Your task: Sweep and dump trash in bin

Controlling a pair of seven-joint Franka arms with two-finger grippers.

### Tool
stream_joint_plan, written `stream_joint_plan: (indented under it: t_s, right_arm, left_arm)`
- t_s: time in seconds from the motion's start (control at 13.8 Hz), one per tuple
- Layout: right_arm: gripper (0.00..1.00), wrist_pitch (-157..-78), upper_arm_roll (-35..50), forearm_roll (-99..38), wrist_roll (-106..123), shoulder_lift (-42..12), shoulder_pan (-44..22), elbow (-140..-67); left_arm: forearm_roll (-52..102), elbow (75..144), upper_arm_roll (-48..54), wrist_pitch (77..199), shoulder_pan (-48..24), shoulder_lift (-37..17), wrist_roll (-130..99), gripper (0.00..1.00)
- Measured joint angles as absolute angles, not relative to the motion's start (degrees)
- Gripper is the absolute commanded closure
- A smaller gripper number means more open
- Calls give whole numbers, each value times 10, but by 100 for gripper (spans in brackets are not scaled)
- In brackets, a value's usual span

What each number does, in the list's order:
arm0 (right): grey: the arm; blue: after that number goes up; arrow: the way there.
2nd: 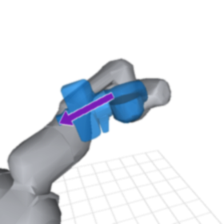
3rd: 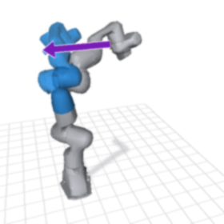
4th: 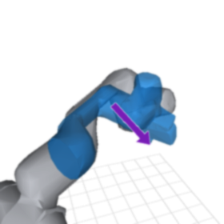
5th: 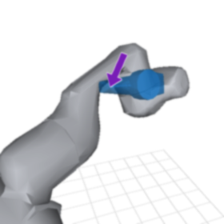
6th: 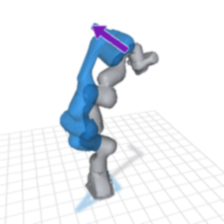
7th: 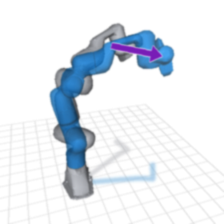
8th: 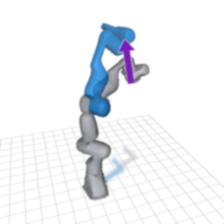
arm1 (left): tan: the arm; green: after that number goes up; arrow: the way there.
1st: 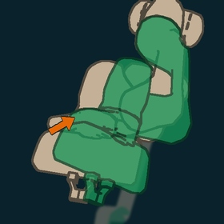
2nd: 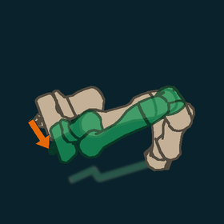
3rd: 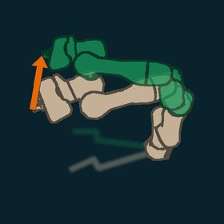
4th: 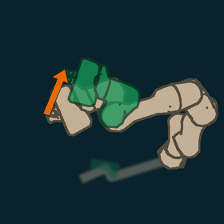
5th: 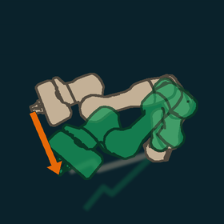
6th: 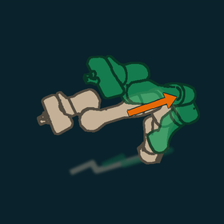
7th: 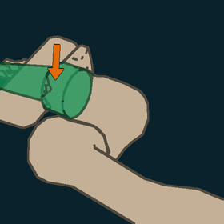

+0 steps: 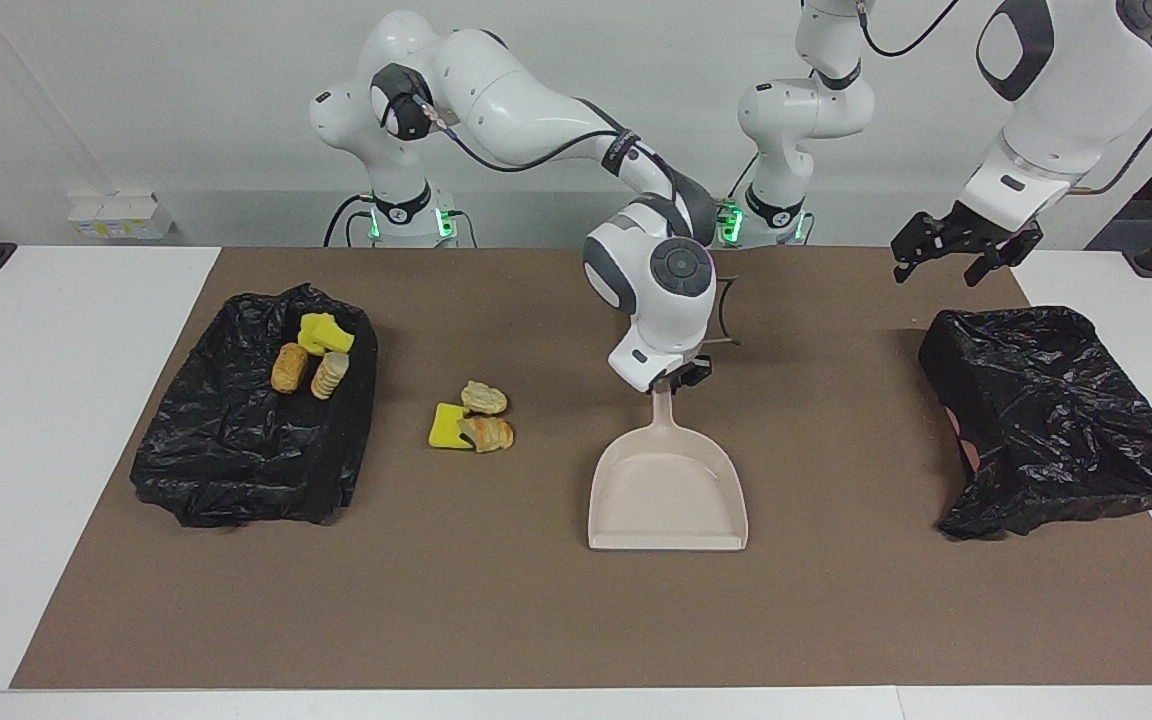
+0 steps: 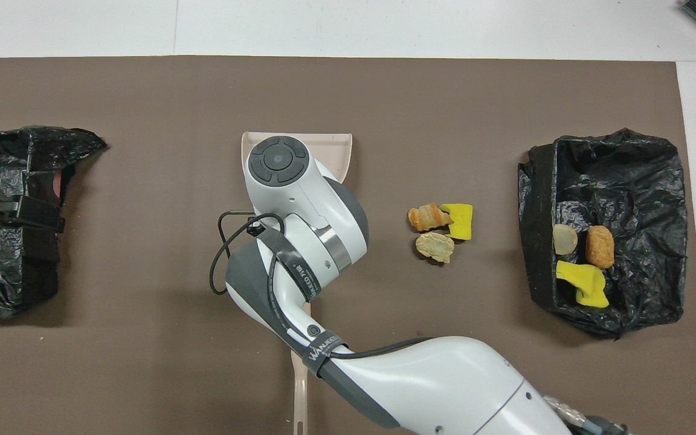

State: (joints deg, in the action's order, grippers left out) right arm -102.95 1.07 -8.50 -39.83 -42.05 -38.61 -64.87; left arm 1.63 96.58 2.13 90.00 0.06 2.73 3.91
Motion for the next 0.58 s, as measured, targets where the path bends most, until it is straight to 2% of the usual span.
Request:
stream_joint_plan:
  t_s: [0.22,0.43,0.58]
  right_arm:
    - [0,-973,13,-87,-397,-352,-386,-678]
    - [0,-965,24,-89,-397,-275,-403,-779]
    - [0,-992,26,-97,-397,-233,-433,-862]
  left_arm:
    - [16,969,22,910,-17,23,39,0]
    - [16,981,23,945,-46,10,37,0]
    - [16,985,23,975,-65,-11,37,0]
